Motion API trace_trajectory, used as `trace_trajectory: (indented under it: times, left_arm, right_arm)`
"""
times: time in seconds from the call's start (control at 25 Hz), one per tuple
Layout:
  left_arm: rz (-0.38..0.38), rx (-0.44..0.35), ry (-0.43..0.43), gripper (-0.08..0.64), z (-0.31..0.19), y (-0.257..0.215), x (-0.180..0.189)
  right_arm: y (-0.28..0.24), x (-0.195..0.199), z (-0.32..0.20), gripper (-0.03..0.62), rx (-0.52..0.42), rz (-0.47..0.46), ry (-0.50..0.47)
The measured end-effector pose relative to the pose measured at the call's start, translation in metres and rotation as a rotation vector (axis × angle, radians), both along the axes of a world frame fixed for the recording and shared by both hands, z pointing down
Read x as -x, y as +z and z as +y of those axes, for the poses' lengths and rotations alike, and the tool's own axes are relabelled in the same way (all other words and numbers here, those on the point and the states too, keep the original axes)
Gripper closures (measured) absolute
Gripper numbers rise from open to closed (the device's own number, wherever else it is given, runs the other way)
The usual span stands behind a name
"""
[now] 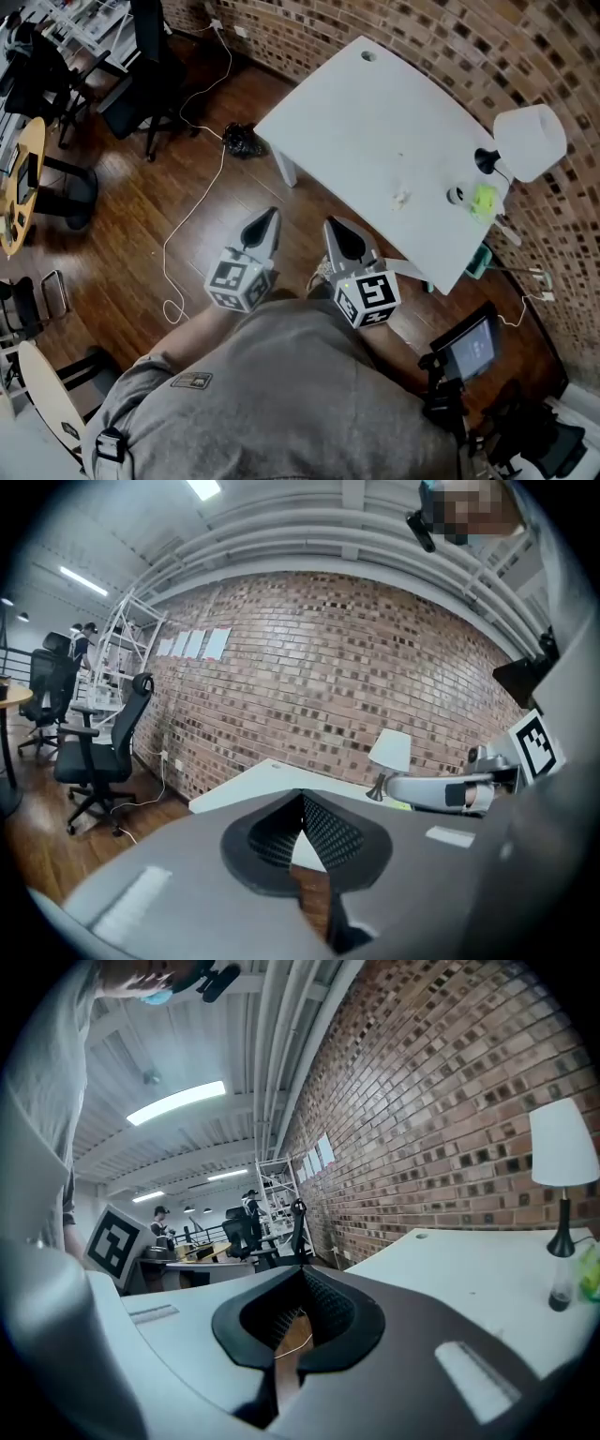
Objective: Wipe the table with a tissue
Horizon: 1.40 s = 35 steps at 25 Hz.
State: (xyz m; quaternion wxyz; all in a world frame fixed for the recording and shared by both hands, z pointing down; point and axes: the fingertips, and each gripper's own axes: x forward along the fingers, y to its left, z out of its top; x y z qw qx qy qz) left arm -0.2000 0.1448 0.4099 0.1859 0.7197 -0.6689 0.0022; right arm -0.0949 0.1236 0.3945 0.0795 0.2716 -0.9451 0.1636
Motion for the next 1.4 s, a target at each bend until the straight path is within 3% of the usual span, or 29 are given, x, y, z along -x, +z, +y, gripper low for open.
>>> trace_trajectory:
  times: [0.28,0.6,1.08,1.4]
  left_arm:
    - [0.009,0.042,0.058,0.558,-0.073,0.010,-0.026]
    - [0.015,0.076,0.209,0.558,-0.137,0.016,-0.050]
    - [0.080,0.120,0.545,0.558,-0.239,0.045,-0.060]
    - [0.081,0.199,0.702,0.558,-0.260,0.072,-0.076]
  right_arm:
    - [0.020,-0.033,-0.061,0.580,0.047,0.022,0.070]
    - [0.034,-0.059,-0.107,0.580,0.094,0.045,0.226]
    - [0.079,-0.081,-0.168,0.580,0.194,0.205,0.567]
    - [0.106,-0.110,-0.171,0.580,0.262,0.314,0.743]
